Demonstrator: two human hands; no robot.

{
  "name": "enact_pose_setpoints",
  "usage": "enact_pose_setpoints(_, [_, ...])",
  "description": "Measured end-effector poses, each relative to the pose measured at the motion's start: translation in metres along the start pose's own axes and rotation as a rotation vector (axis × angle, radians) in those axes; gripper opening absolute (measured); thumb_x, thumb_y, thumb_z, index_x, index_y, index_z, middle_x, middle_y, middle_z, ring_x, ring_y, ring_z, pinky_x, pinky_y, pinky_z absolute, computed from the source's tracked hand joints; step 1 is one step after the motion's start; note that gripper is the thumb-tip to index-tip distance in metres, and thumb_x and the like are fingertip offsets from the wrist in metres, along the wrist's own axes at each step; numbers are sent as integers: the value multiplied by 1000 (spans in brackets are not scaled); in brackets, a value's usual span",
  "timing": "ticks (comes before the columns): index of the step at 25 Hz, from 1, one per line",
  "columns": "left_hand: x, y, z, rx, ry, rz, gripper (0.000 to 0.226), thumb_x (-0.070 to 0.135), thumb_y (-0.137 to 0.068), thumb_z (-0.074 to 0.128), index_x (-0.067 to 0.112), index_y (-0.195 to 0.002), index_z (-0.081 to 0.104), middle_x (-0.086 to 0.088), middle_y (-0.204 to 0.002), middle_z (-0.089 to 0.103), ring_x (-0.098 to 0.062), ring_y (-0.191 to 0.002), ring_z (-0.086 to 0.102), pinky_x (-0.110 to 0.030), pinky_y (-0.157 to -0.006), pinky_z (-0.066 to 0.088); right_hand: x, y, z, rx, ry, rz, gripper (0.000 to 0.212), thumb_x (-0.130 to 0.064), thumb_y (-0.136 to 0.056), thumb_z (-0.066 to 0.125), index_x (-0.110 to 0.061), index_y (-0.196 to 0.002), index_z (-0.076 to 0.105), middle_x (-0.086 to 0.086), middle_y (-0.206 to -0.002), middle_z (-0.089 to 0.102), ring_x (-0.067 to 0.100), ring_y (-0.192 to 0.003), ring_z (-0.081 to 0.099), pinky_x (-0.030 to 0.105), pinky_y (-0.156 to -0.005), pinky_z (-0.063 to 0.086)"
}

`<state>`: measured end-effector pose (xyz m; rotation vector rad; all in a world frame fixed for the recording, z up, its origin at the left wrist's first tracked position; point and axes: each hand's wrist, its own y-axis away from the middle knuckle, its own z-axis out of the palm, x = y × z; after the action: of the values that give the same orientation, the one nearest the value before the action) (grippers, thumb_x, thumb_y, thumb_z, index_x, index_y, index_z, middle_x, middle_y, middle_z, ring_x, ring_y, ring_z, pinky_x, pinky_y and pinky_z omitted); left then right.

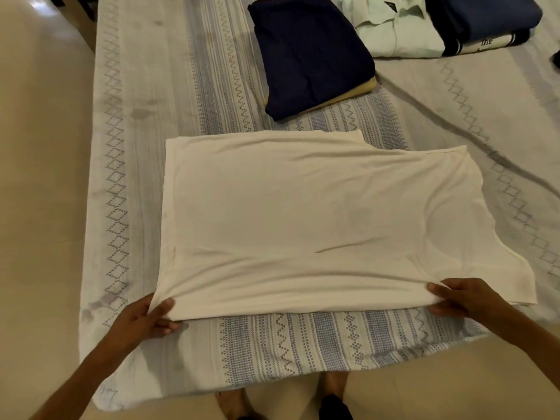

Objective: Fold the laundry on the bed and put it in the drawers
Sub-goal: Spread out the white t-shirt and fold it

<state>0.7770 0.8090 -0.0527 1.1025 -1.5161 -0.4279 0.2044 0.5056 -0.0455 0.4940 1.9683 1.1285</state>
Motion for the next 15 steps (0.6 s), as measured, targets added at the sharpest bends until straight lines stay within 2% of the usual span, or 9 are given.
enact_pose_setpoints(2, [-1,-2,3,28,-51,-4,32,32,-94,71,13,-120,69,-20,-86,77,-38,-82,76,-50,-78,64,-1,0,6,22,36,19,56,-44,-61,95,0,-90,77,21,-87,75,30,-76,74,32,-68,64])
enact_pose_setpoints(4, [2,-5,6,45,-159,-32,31,44,-92,72,18,-109,71,-16,-73,75,-33,-64,73,-40,-65,60,-10,1,11,76,128,63,57,-48,-68,90,-2,-98,73,20,-84,71,32,-68,68,33,-60,58])
enact_pose_setpoints(6, [13,-9,5,84,-264,-52,41,59,-90,65,19,-98,71,-15,-58,69,-26,-50,63,-31,-63,51,-25,-2,9,114,205,92,57,-53,-78,81,-3,-103,69,10,-75,63,25,-58,51,29,-51,44])
enact_pose_setpoints(7, [19,-13,5,130,-286,-47,49,65,-90,60,17,-95,71,-15,-54,65,-25,-47,59,-30,-63,48,-36,-6,7,110,221,78,59,-55,-79,80,-1,-99,69,5,-67,60,20,-53,41,27,-48,36])
enact_pose_setpoints(9, [31,-26,5,222,-230,-44,64,71,-87,57,9,-92,71,-15,-50,60,-25,-48,55,-31,-61,45,-58,-19,9,70,191,-3,63,-57,-78,82,4,-89,67,4,-66,62,15,-50,27,25,-48,25])
enact_pose_setpoints(12, [49,-45,17,282,-141,-22,59,71,-82,66,15,-98,69,-21,-61,65,-24,-52,54,-31,-58,43,-80,-37,26,5,133,-122,42,-42,-84,84,-2,-85,69,11,-62,46,16,-48,30,26,-47,26])
enact_pose_setpoints(14, [56,-52,25,347,-176,6,56,67,-78,76,21,-107,64,-12,-74,70,-24,-57,60,-30,-57,46,-87,-47,38,39,170,-163,13,-25,-90,79,-12,-89,81,14,-63,58,15,-47,44,27,-50,35])
enact_pose_setpoints(15, [58,-54,27,363,-224,18,58,63,-75,80,23,-112,60,-5,-77,70,-24,-62,64,-31,-58,47,-86,-51,41,57,193,-186,7,-20,-91,77,-19,-89,83,15,-69,67,15,-50,50,28,-53,40])
